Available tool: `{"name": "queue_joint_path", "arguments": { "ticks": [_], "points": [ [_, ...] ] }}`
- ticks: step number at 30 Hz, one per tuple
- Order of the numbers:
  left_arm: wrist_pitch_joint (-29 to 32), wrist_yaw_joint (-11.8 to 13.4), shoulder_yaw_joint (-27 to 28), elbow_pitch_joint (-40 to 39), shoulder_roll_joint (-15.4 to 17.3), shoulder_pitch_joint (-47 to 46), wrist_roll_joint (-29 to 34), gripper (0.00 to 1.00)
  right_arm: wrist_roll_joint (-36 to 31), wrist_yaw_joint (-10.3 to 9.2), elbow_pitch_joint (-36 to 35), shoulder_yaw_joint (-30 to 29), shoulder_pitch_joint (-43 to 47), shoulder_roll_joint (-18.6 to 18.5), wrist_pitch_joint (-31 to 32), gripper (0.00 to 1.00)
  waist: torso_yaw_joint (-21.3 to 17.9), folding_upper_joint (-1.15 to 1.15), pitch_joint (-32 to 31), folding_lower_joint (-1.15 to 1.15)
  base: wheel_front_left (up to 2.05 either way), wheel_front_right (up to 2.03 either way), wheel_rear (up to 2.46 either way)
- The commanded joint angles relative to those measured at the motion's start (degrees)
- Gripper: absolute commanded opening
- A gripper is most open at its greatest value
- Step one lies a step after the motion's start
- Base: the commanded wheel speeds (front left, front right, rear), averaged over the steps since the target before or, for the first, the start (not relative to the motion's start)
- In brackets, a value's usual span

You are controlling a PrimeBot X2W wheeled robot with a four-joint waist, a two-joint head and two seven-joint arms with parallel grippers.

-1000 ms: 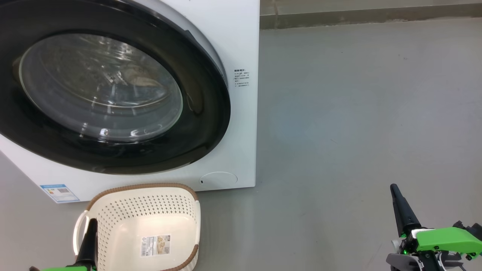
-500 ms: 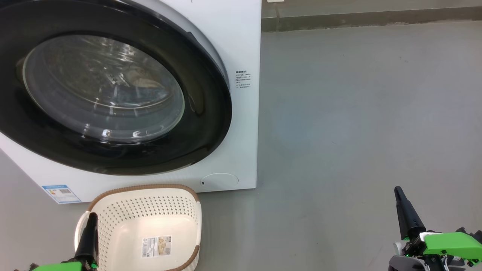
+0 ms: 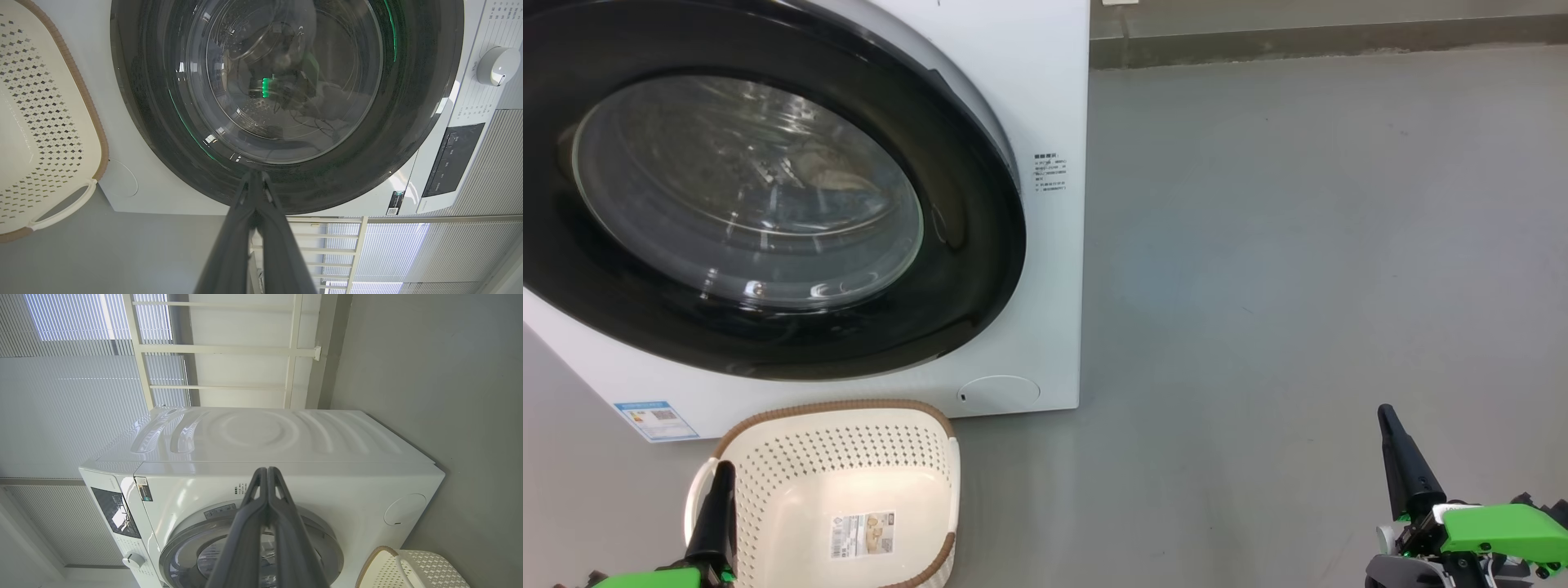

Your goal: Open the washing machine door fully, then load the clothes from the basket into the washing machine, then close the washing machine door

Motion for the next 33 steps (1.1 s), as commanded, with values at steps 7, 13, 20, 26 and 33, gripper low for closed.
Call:
{"name": "queue_joint_path", "arguments": {
  "ticks": [7,13,20,26,33],
  "points": [
    [0.27,-0.18,1.96,-1.52,0.95,-2.21,-0.17,0.00,0.12,-0.05,-1.73,1.37,-0.63,-0.02,0.39,0.00,0.00,0.00,0.00,0.00,0.00,0.00,0.00],
    [0.27,-0.18,1.96,-1.52,0.94,-2.21,-0.17,0.00,0.11,-0.05,-1.73,1.36,-0.63,-0.01,0.40,0.00,0.00,0.00,0.00,0.00,0.00,0.00,0.00],
    [0.28,-0.18,1.97,-1.52,0.94,-2.21,-0.16,0.00,0.09,-0.05,-1.73,1.34,-0.63,0.00,0.42,0.00,0.00,0.00,0.00,0.00,0.00,0.00,0.00],
    [0.28,-0.18,1.97,-1.52,0.94,-2.21,-0.16,0.00,0.08,-0.05,-1.73,1.33,-0.63,0.01,0.42,0.00,0.00,0.00,0.00,0.00,0.00,0.00,0.00],
    [0.28,-0.18,1.97,-1.53,0.94,-2.21,-0.16,0.00,0.08,-0.05,-1.73,1.32,-0.63,0.02,0.43,0.00,0.00,0.00,0.00,0.00,0.00,0.00,0.00]
  ]
}}
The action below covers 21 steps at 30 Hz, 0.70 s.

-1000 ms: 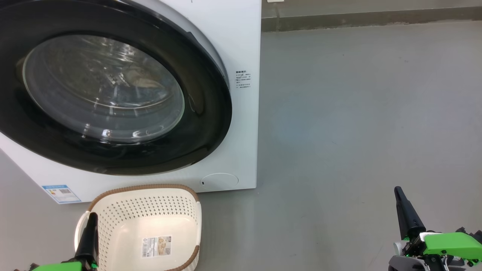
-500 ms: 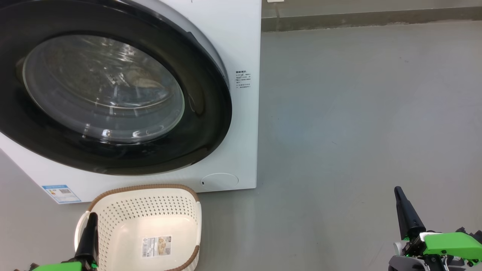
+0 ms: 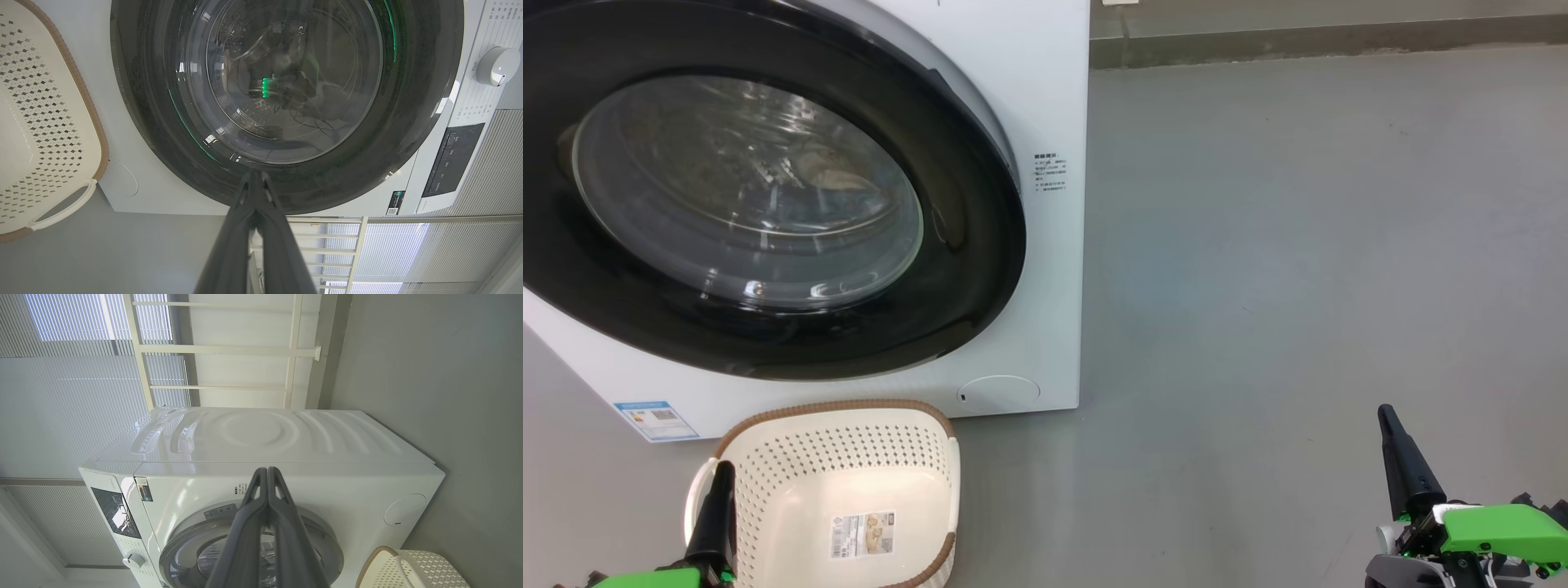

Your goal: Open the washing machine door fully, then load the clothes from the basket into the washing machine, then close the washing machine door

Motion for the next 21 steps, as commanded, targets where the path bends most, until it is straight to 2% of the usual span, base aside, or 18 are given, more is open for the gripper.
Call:
{"name": "queue_joint_path", "arguments": {
  "ticks": [1,21],
  "points": [
    [0.27,-0.18,1.94,-1.51,0.94,-2.21,-0.16,0.00,0.07,-0.05,-1.73,1.36,-0.63,-0.02,0.42,0.00,0.00,0.00,0.00,0.00,0.00,0.00,0.00],
    [0.27,-0.18,1.94,-1.52,0.94,-2.21,-0.16,0.00,0.05,-0.05,-1.73,1.33,-0.64,0.00,0.45,0.00,0.00,0.00,0.00,0.00,0.00,0.00,0.00]
  ]
}}
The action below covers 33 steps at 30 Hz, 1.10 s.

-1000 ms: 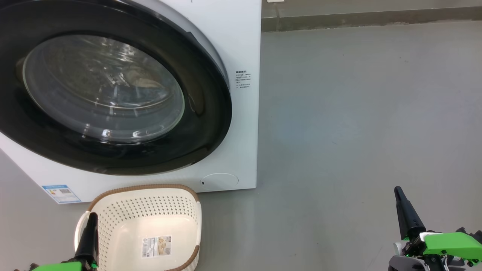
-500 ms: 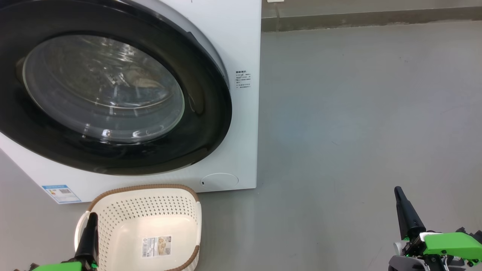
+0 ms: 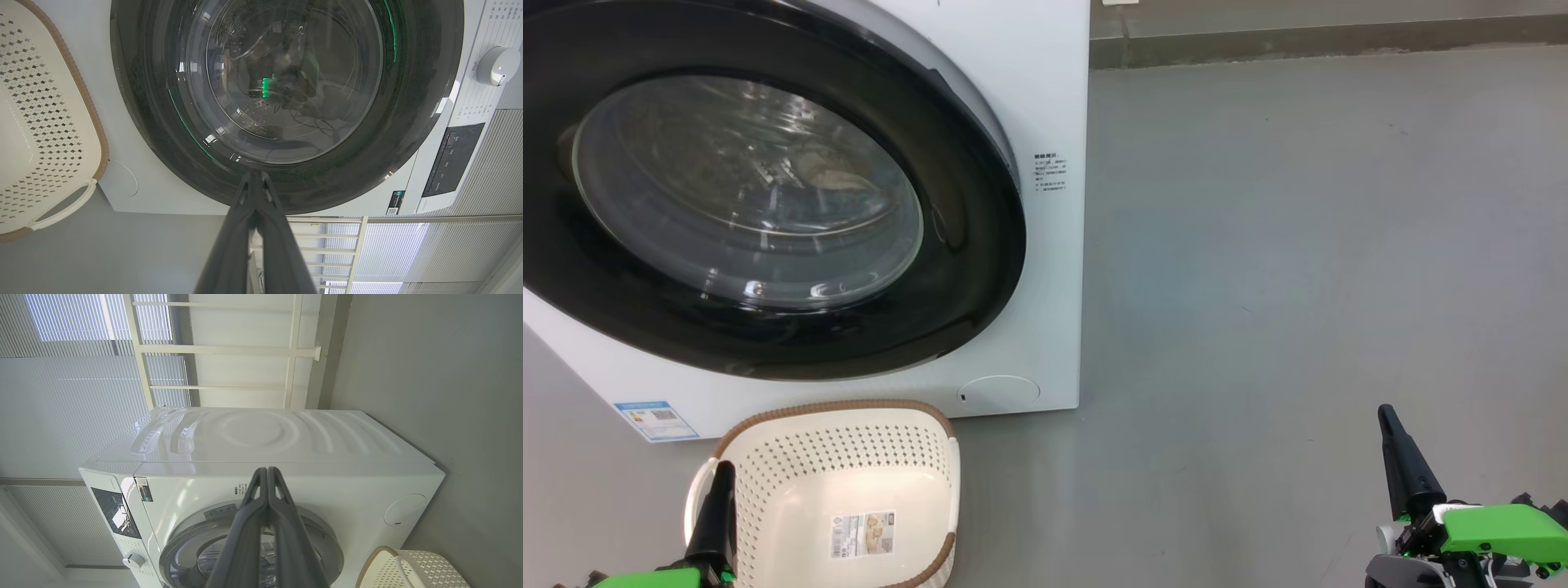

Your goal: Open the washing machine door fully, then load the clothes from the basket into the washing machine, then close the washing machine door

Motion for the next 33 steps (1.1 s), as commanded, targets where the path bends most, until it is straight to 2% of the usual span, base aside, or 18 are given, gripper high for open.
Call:
{"name": "queue_joint_path", "arguments": {
  "ticks": [1,33],
  "points": [
    [0.22,-0.18,1.95,-1.52,0.94,-2.21,-0.16,0.00,0.05,-0.04,-1.73,1.35,-0.64,-0.01,0.45,0.00,0.00,0.00,0.00,0.00,0.00,0.00,0.00],
    [0.22,-0.18,1.95,-1.52,0.93,-2.21,-0.15,0.00,0.03,-0.04,-1.73,1.33,-0.64,0.01,0.47,0.00,0.00,0.00,0.00,0.00,0.00,0.00,0.00]
  ]
}}
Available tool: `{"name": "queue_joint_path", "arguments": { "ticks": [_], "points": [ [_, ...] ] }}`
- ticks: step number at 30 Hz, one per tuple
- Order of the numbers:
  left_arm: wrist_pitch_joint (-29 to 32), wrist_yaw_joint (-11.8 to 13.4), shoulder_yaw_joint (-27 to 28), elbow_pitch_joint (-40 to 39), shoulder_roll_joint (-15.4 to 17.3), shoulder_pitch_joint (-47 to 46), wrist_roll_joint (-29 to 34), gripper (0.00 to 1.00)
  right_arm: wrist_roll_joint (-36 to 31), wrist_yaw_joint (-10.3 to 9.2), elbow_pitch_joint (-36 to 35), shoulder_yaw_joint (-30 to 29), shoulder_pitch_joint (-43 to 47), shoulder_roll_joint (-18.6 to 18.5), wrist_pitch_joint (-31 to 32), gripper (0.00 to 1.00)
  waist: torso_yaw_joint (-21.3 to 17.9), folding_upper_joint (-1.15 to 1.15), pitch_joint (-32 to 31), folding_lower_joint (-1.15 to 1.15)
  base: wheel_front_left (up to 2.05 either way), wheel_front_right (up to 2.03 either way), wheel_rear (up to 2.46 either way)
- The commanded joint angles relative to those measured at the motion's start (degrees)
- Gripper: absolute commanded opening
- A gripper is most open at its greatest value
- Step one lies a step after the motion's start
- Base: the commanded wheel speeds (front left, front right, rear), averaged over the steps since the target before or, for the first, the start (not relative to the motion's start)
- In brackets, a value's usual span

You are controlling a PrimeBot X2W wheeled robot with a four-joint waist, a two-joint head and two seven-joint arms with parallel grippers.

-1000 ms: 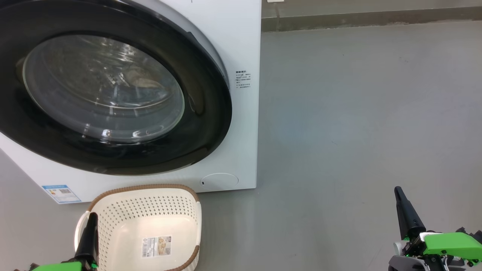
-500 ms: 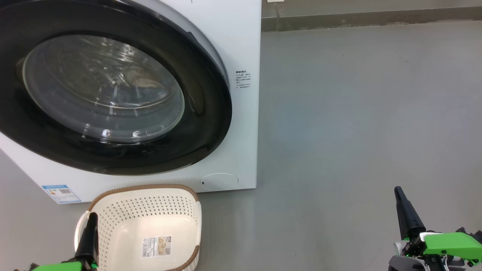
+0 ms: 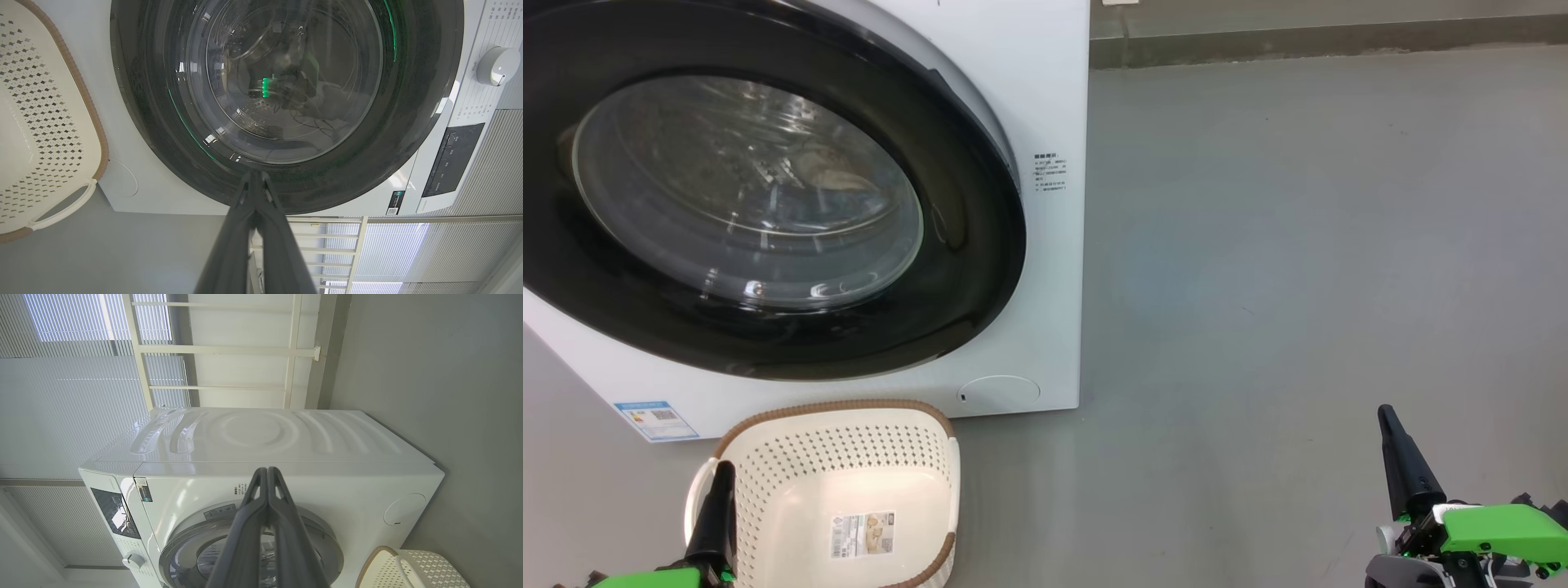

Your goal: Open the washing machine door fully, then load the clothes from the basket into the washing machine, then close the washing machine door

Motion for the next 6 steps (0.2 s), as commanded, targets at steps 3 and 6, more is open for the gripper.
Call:
{"name": "queue_joint_path", "arguments": {
  "ticks": [3,6],
  "points": [
    [0.22,-0.18,1.93,-1.52,0.94,-2.21,-0.15,0.00,0.02,0.08,-1.72,1.34,-0.64,-0.01,0.47,0.00,0.00,0.00,0.00,0.00,0.00,0.00,0.00],
    [0.22,-0.18,1.93,-1.52,0.94,-2.21,-0.15,0.00,0.02,0.08,-1.72,1.34,-0.64,-0.01,0.47,0.00,0.00,0.00,0.00,0.00,0.00,0.00,0.00]
  ]
}}
